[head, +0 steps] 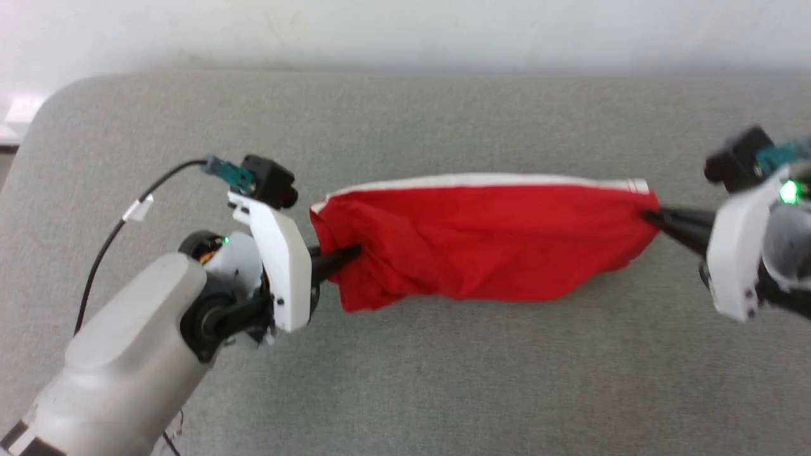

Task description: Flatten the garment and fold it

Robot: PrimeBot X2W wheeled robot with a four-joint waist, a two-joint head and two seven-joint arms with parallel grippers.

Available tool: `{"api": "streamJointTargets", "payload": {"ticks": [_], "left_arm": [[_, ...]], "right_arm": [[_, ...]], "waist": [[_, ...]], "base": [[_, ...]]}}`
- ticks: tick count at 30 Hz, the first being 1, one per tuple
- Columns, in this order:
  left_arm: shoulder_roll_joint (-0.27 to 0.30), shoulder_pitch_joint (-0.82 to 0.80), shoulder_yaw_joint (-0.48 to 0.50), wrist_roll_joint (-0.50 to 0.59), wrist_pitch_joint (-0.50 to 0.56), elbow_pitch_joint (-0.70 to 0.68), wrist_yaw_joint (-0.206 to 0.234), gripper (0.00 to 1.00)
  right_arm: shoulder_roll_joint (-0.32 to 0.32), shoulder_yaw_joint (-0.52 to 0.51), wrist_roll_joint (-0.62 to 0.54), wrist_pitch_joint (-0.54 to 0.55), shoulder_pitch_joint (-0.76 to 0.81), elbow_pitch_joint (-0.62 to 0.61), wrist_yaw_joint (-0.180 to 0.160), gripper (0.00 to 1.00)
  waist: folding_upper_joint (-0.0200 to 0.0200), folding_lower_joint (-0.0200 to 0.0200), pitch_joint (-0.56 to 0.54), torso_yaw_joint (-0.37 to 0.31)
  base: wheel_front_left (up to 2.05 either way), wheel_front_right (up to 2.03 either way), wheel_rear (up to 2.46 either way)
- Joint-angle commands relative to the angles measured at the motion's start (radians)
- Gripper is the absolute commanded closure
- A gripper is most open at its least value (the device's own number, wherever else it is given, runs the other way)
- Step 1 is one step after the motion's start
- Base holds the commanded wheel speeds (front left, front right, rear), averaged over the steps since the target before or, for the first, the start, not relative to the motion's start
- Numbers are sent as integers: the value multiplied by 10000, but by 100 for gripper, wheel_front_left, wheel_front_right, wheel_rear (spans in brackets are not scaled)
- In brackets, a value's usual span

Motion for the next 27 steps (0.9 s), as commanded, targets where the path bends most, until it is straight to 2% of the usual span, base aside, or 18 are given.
{"api": "streamJointTargets", "payload": {"ticks": [1,4,8,11,14,17,22,25,26,27], "left_arm": [[156,361,-16,-138,125,-389,128,100],[348,774,-143,-282,348,-997,254,100],[515,1039,-215,-179,323,-1367,457,100],[537,1246,-353,-49,294,-1357,602,100],[367,1289,-427,117,88,-1002,673,100],[186,1153,-480,404,-210,-407,663,100],[-244,876,-620,704,-571,739,503,100],[-449,780,-796,895,-731,1293,360,100],[-486,745,-848,1006,-851,1431,319,95],[-513,731,-877,1097,-1003,1541,280,53]], "right_arm": [[-371,11,108,-152,498,-370,-9,100],[-840,-52,204,-346,1092,-901,-9,100],[-1058,-175,254,-453,1587,-1056,-9,100],[-961,-301,134,-451,1920,-756,-9,100],[-591,-441,33,-449,2161,-198,-9,100],[63,-597,-233,-591,2200,581,-9,100],[1322,-624,-475,-503,2189,2133,-9,100],[1749,-494,-567,-339,2210,2750,-9,100],[1827,-474,-592,-391,2206,2877,-9,100],[1887,-478,-569,-488,2202,2943,-9,100]], "waist": [[0,2,-514,-441],[0,2,-591,-585],[0,2,-518,-746],[0,2,-271,-879],[0,2,41,-920],[0,2,434,-1008],[0,2,883,-1054],[0,2,926,-1023],[0,2,903,-1007],[0,2,850,-994]], "base": [[0,0,0],[0,0,0],[0,0,0],[0,0,0],[0,0,0],[0,0,0],[0,0,0],[0,0,0],[0,0,0],[0,0,0]]}}
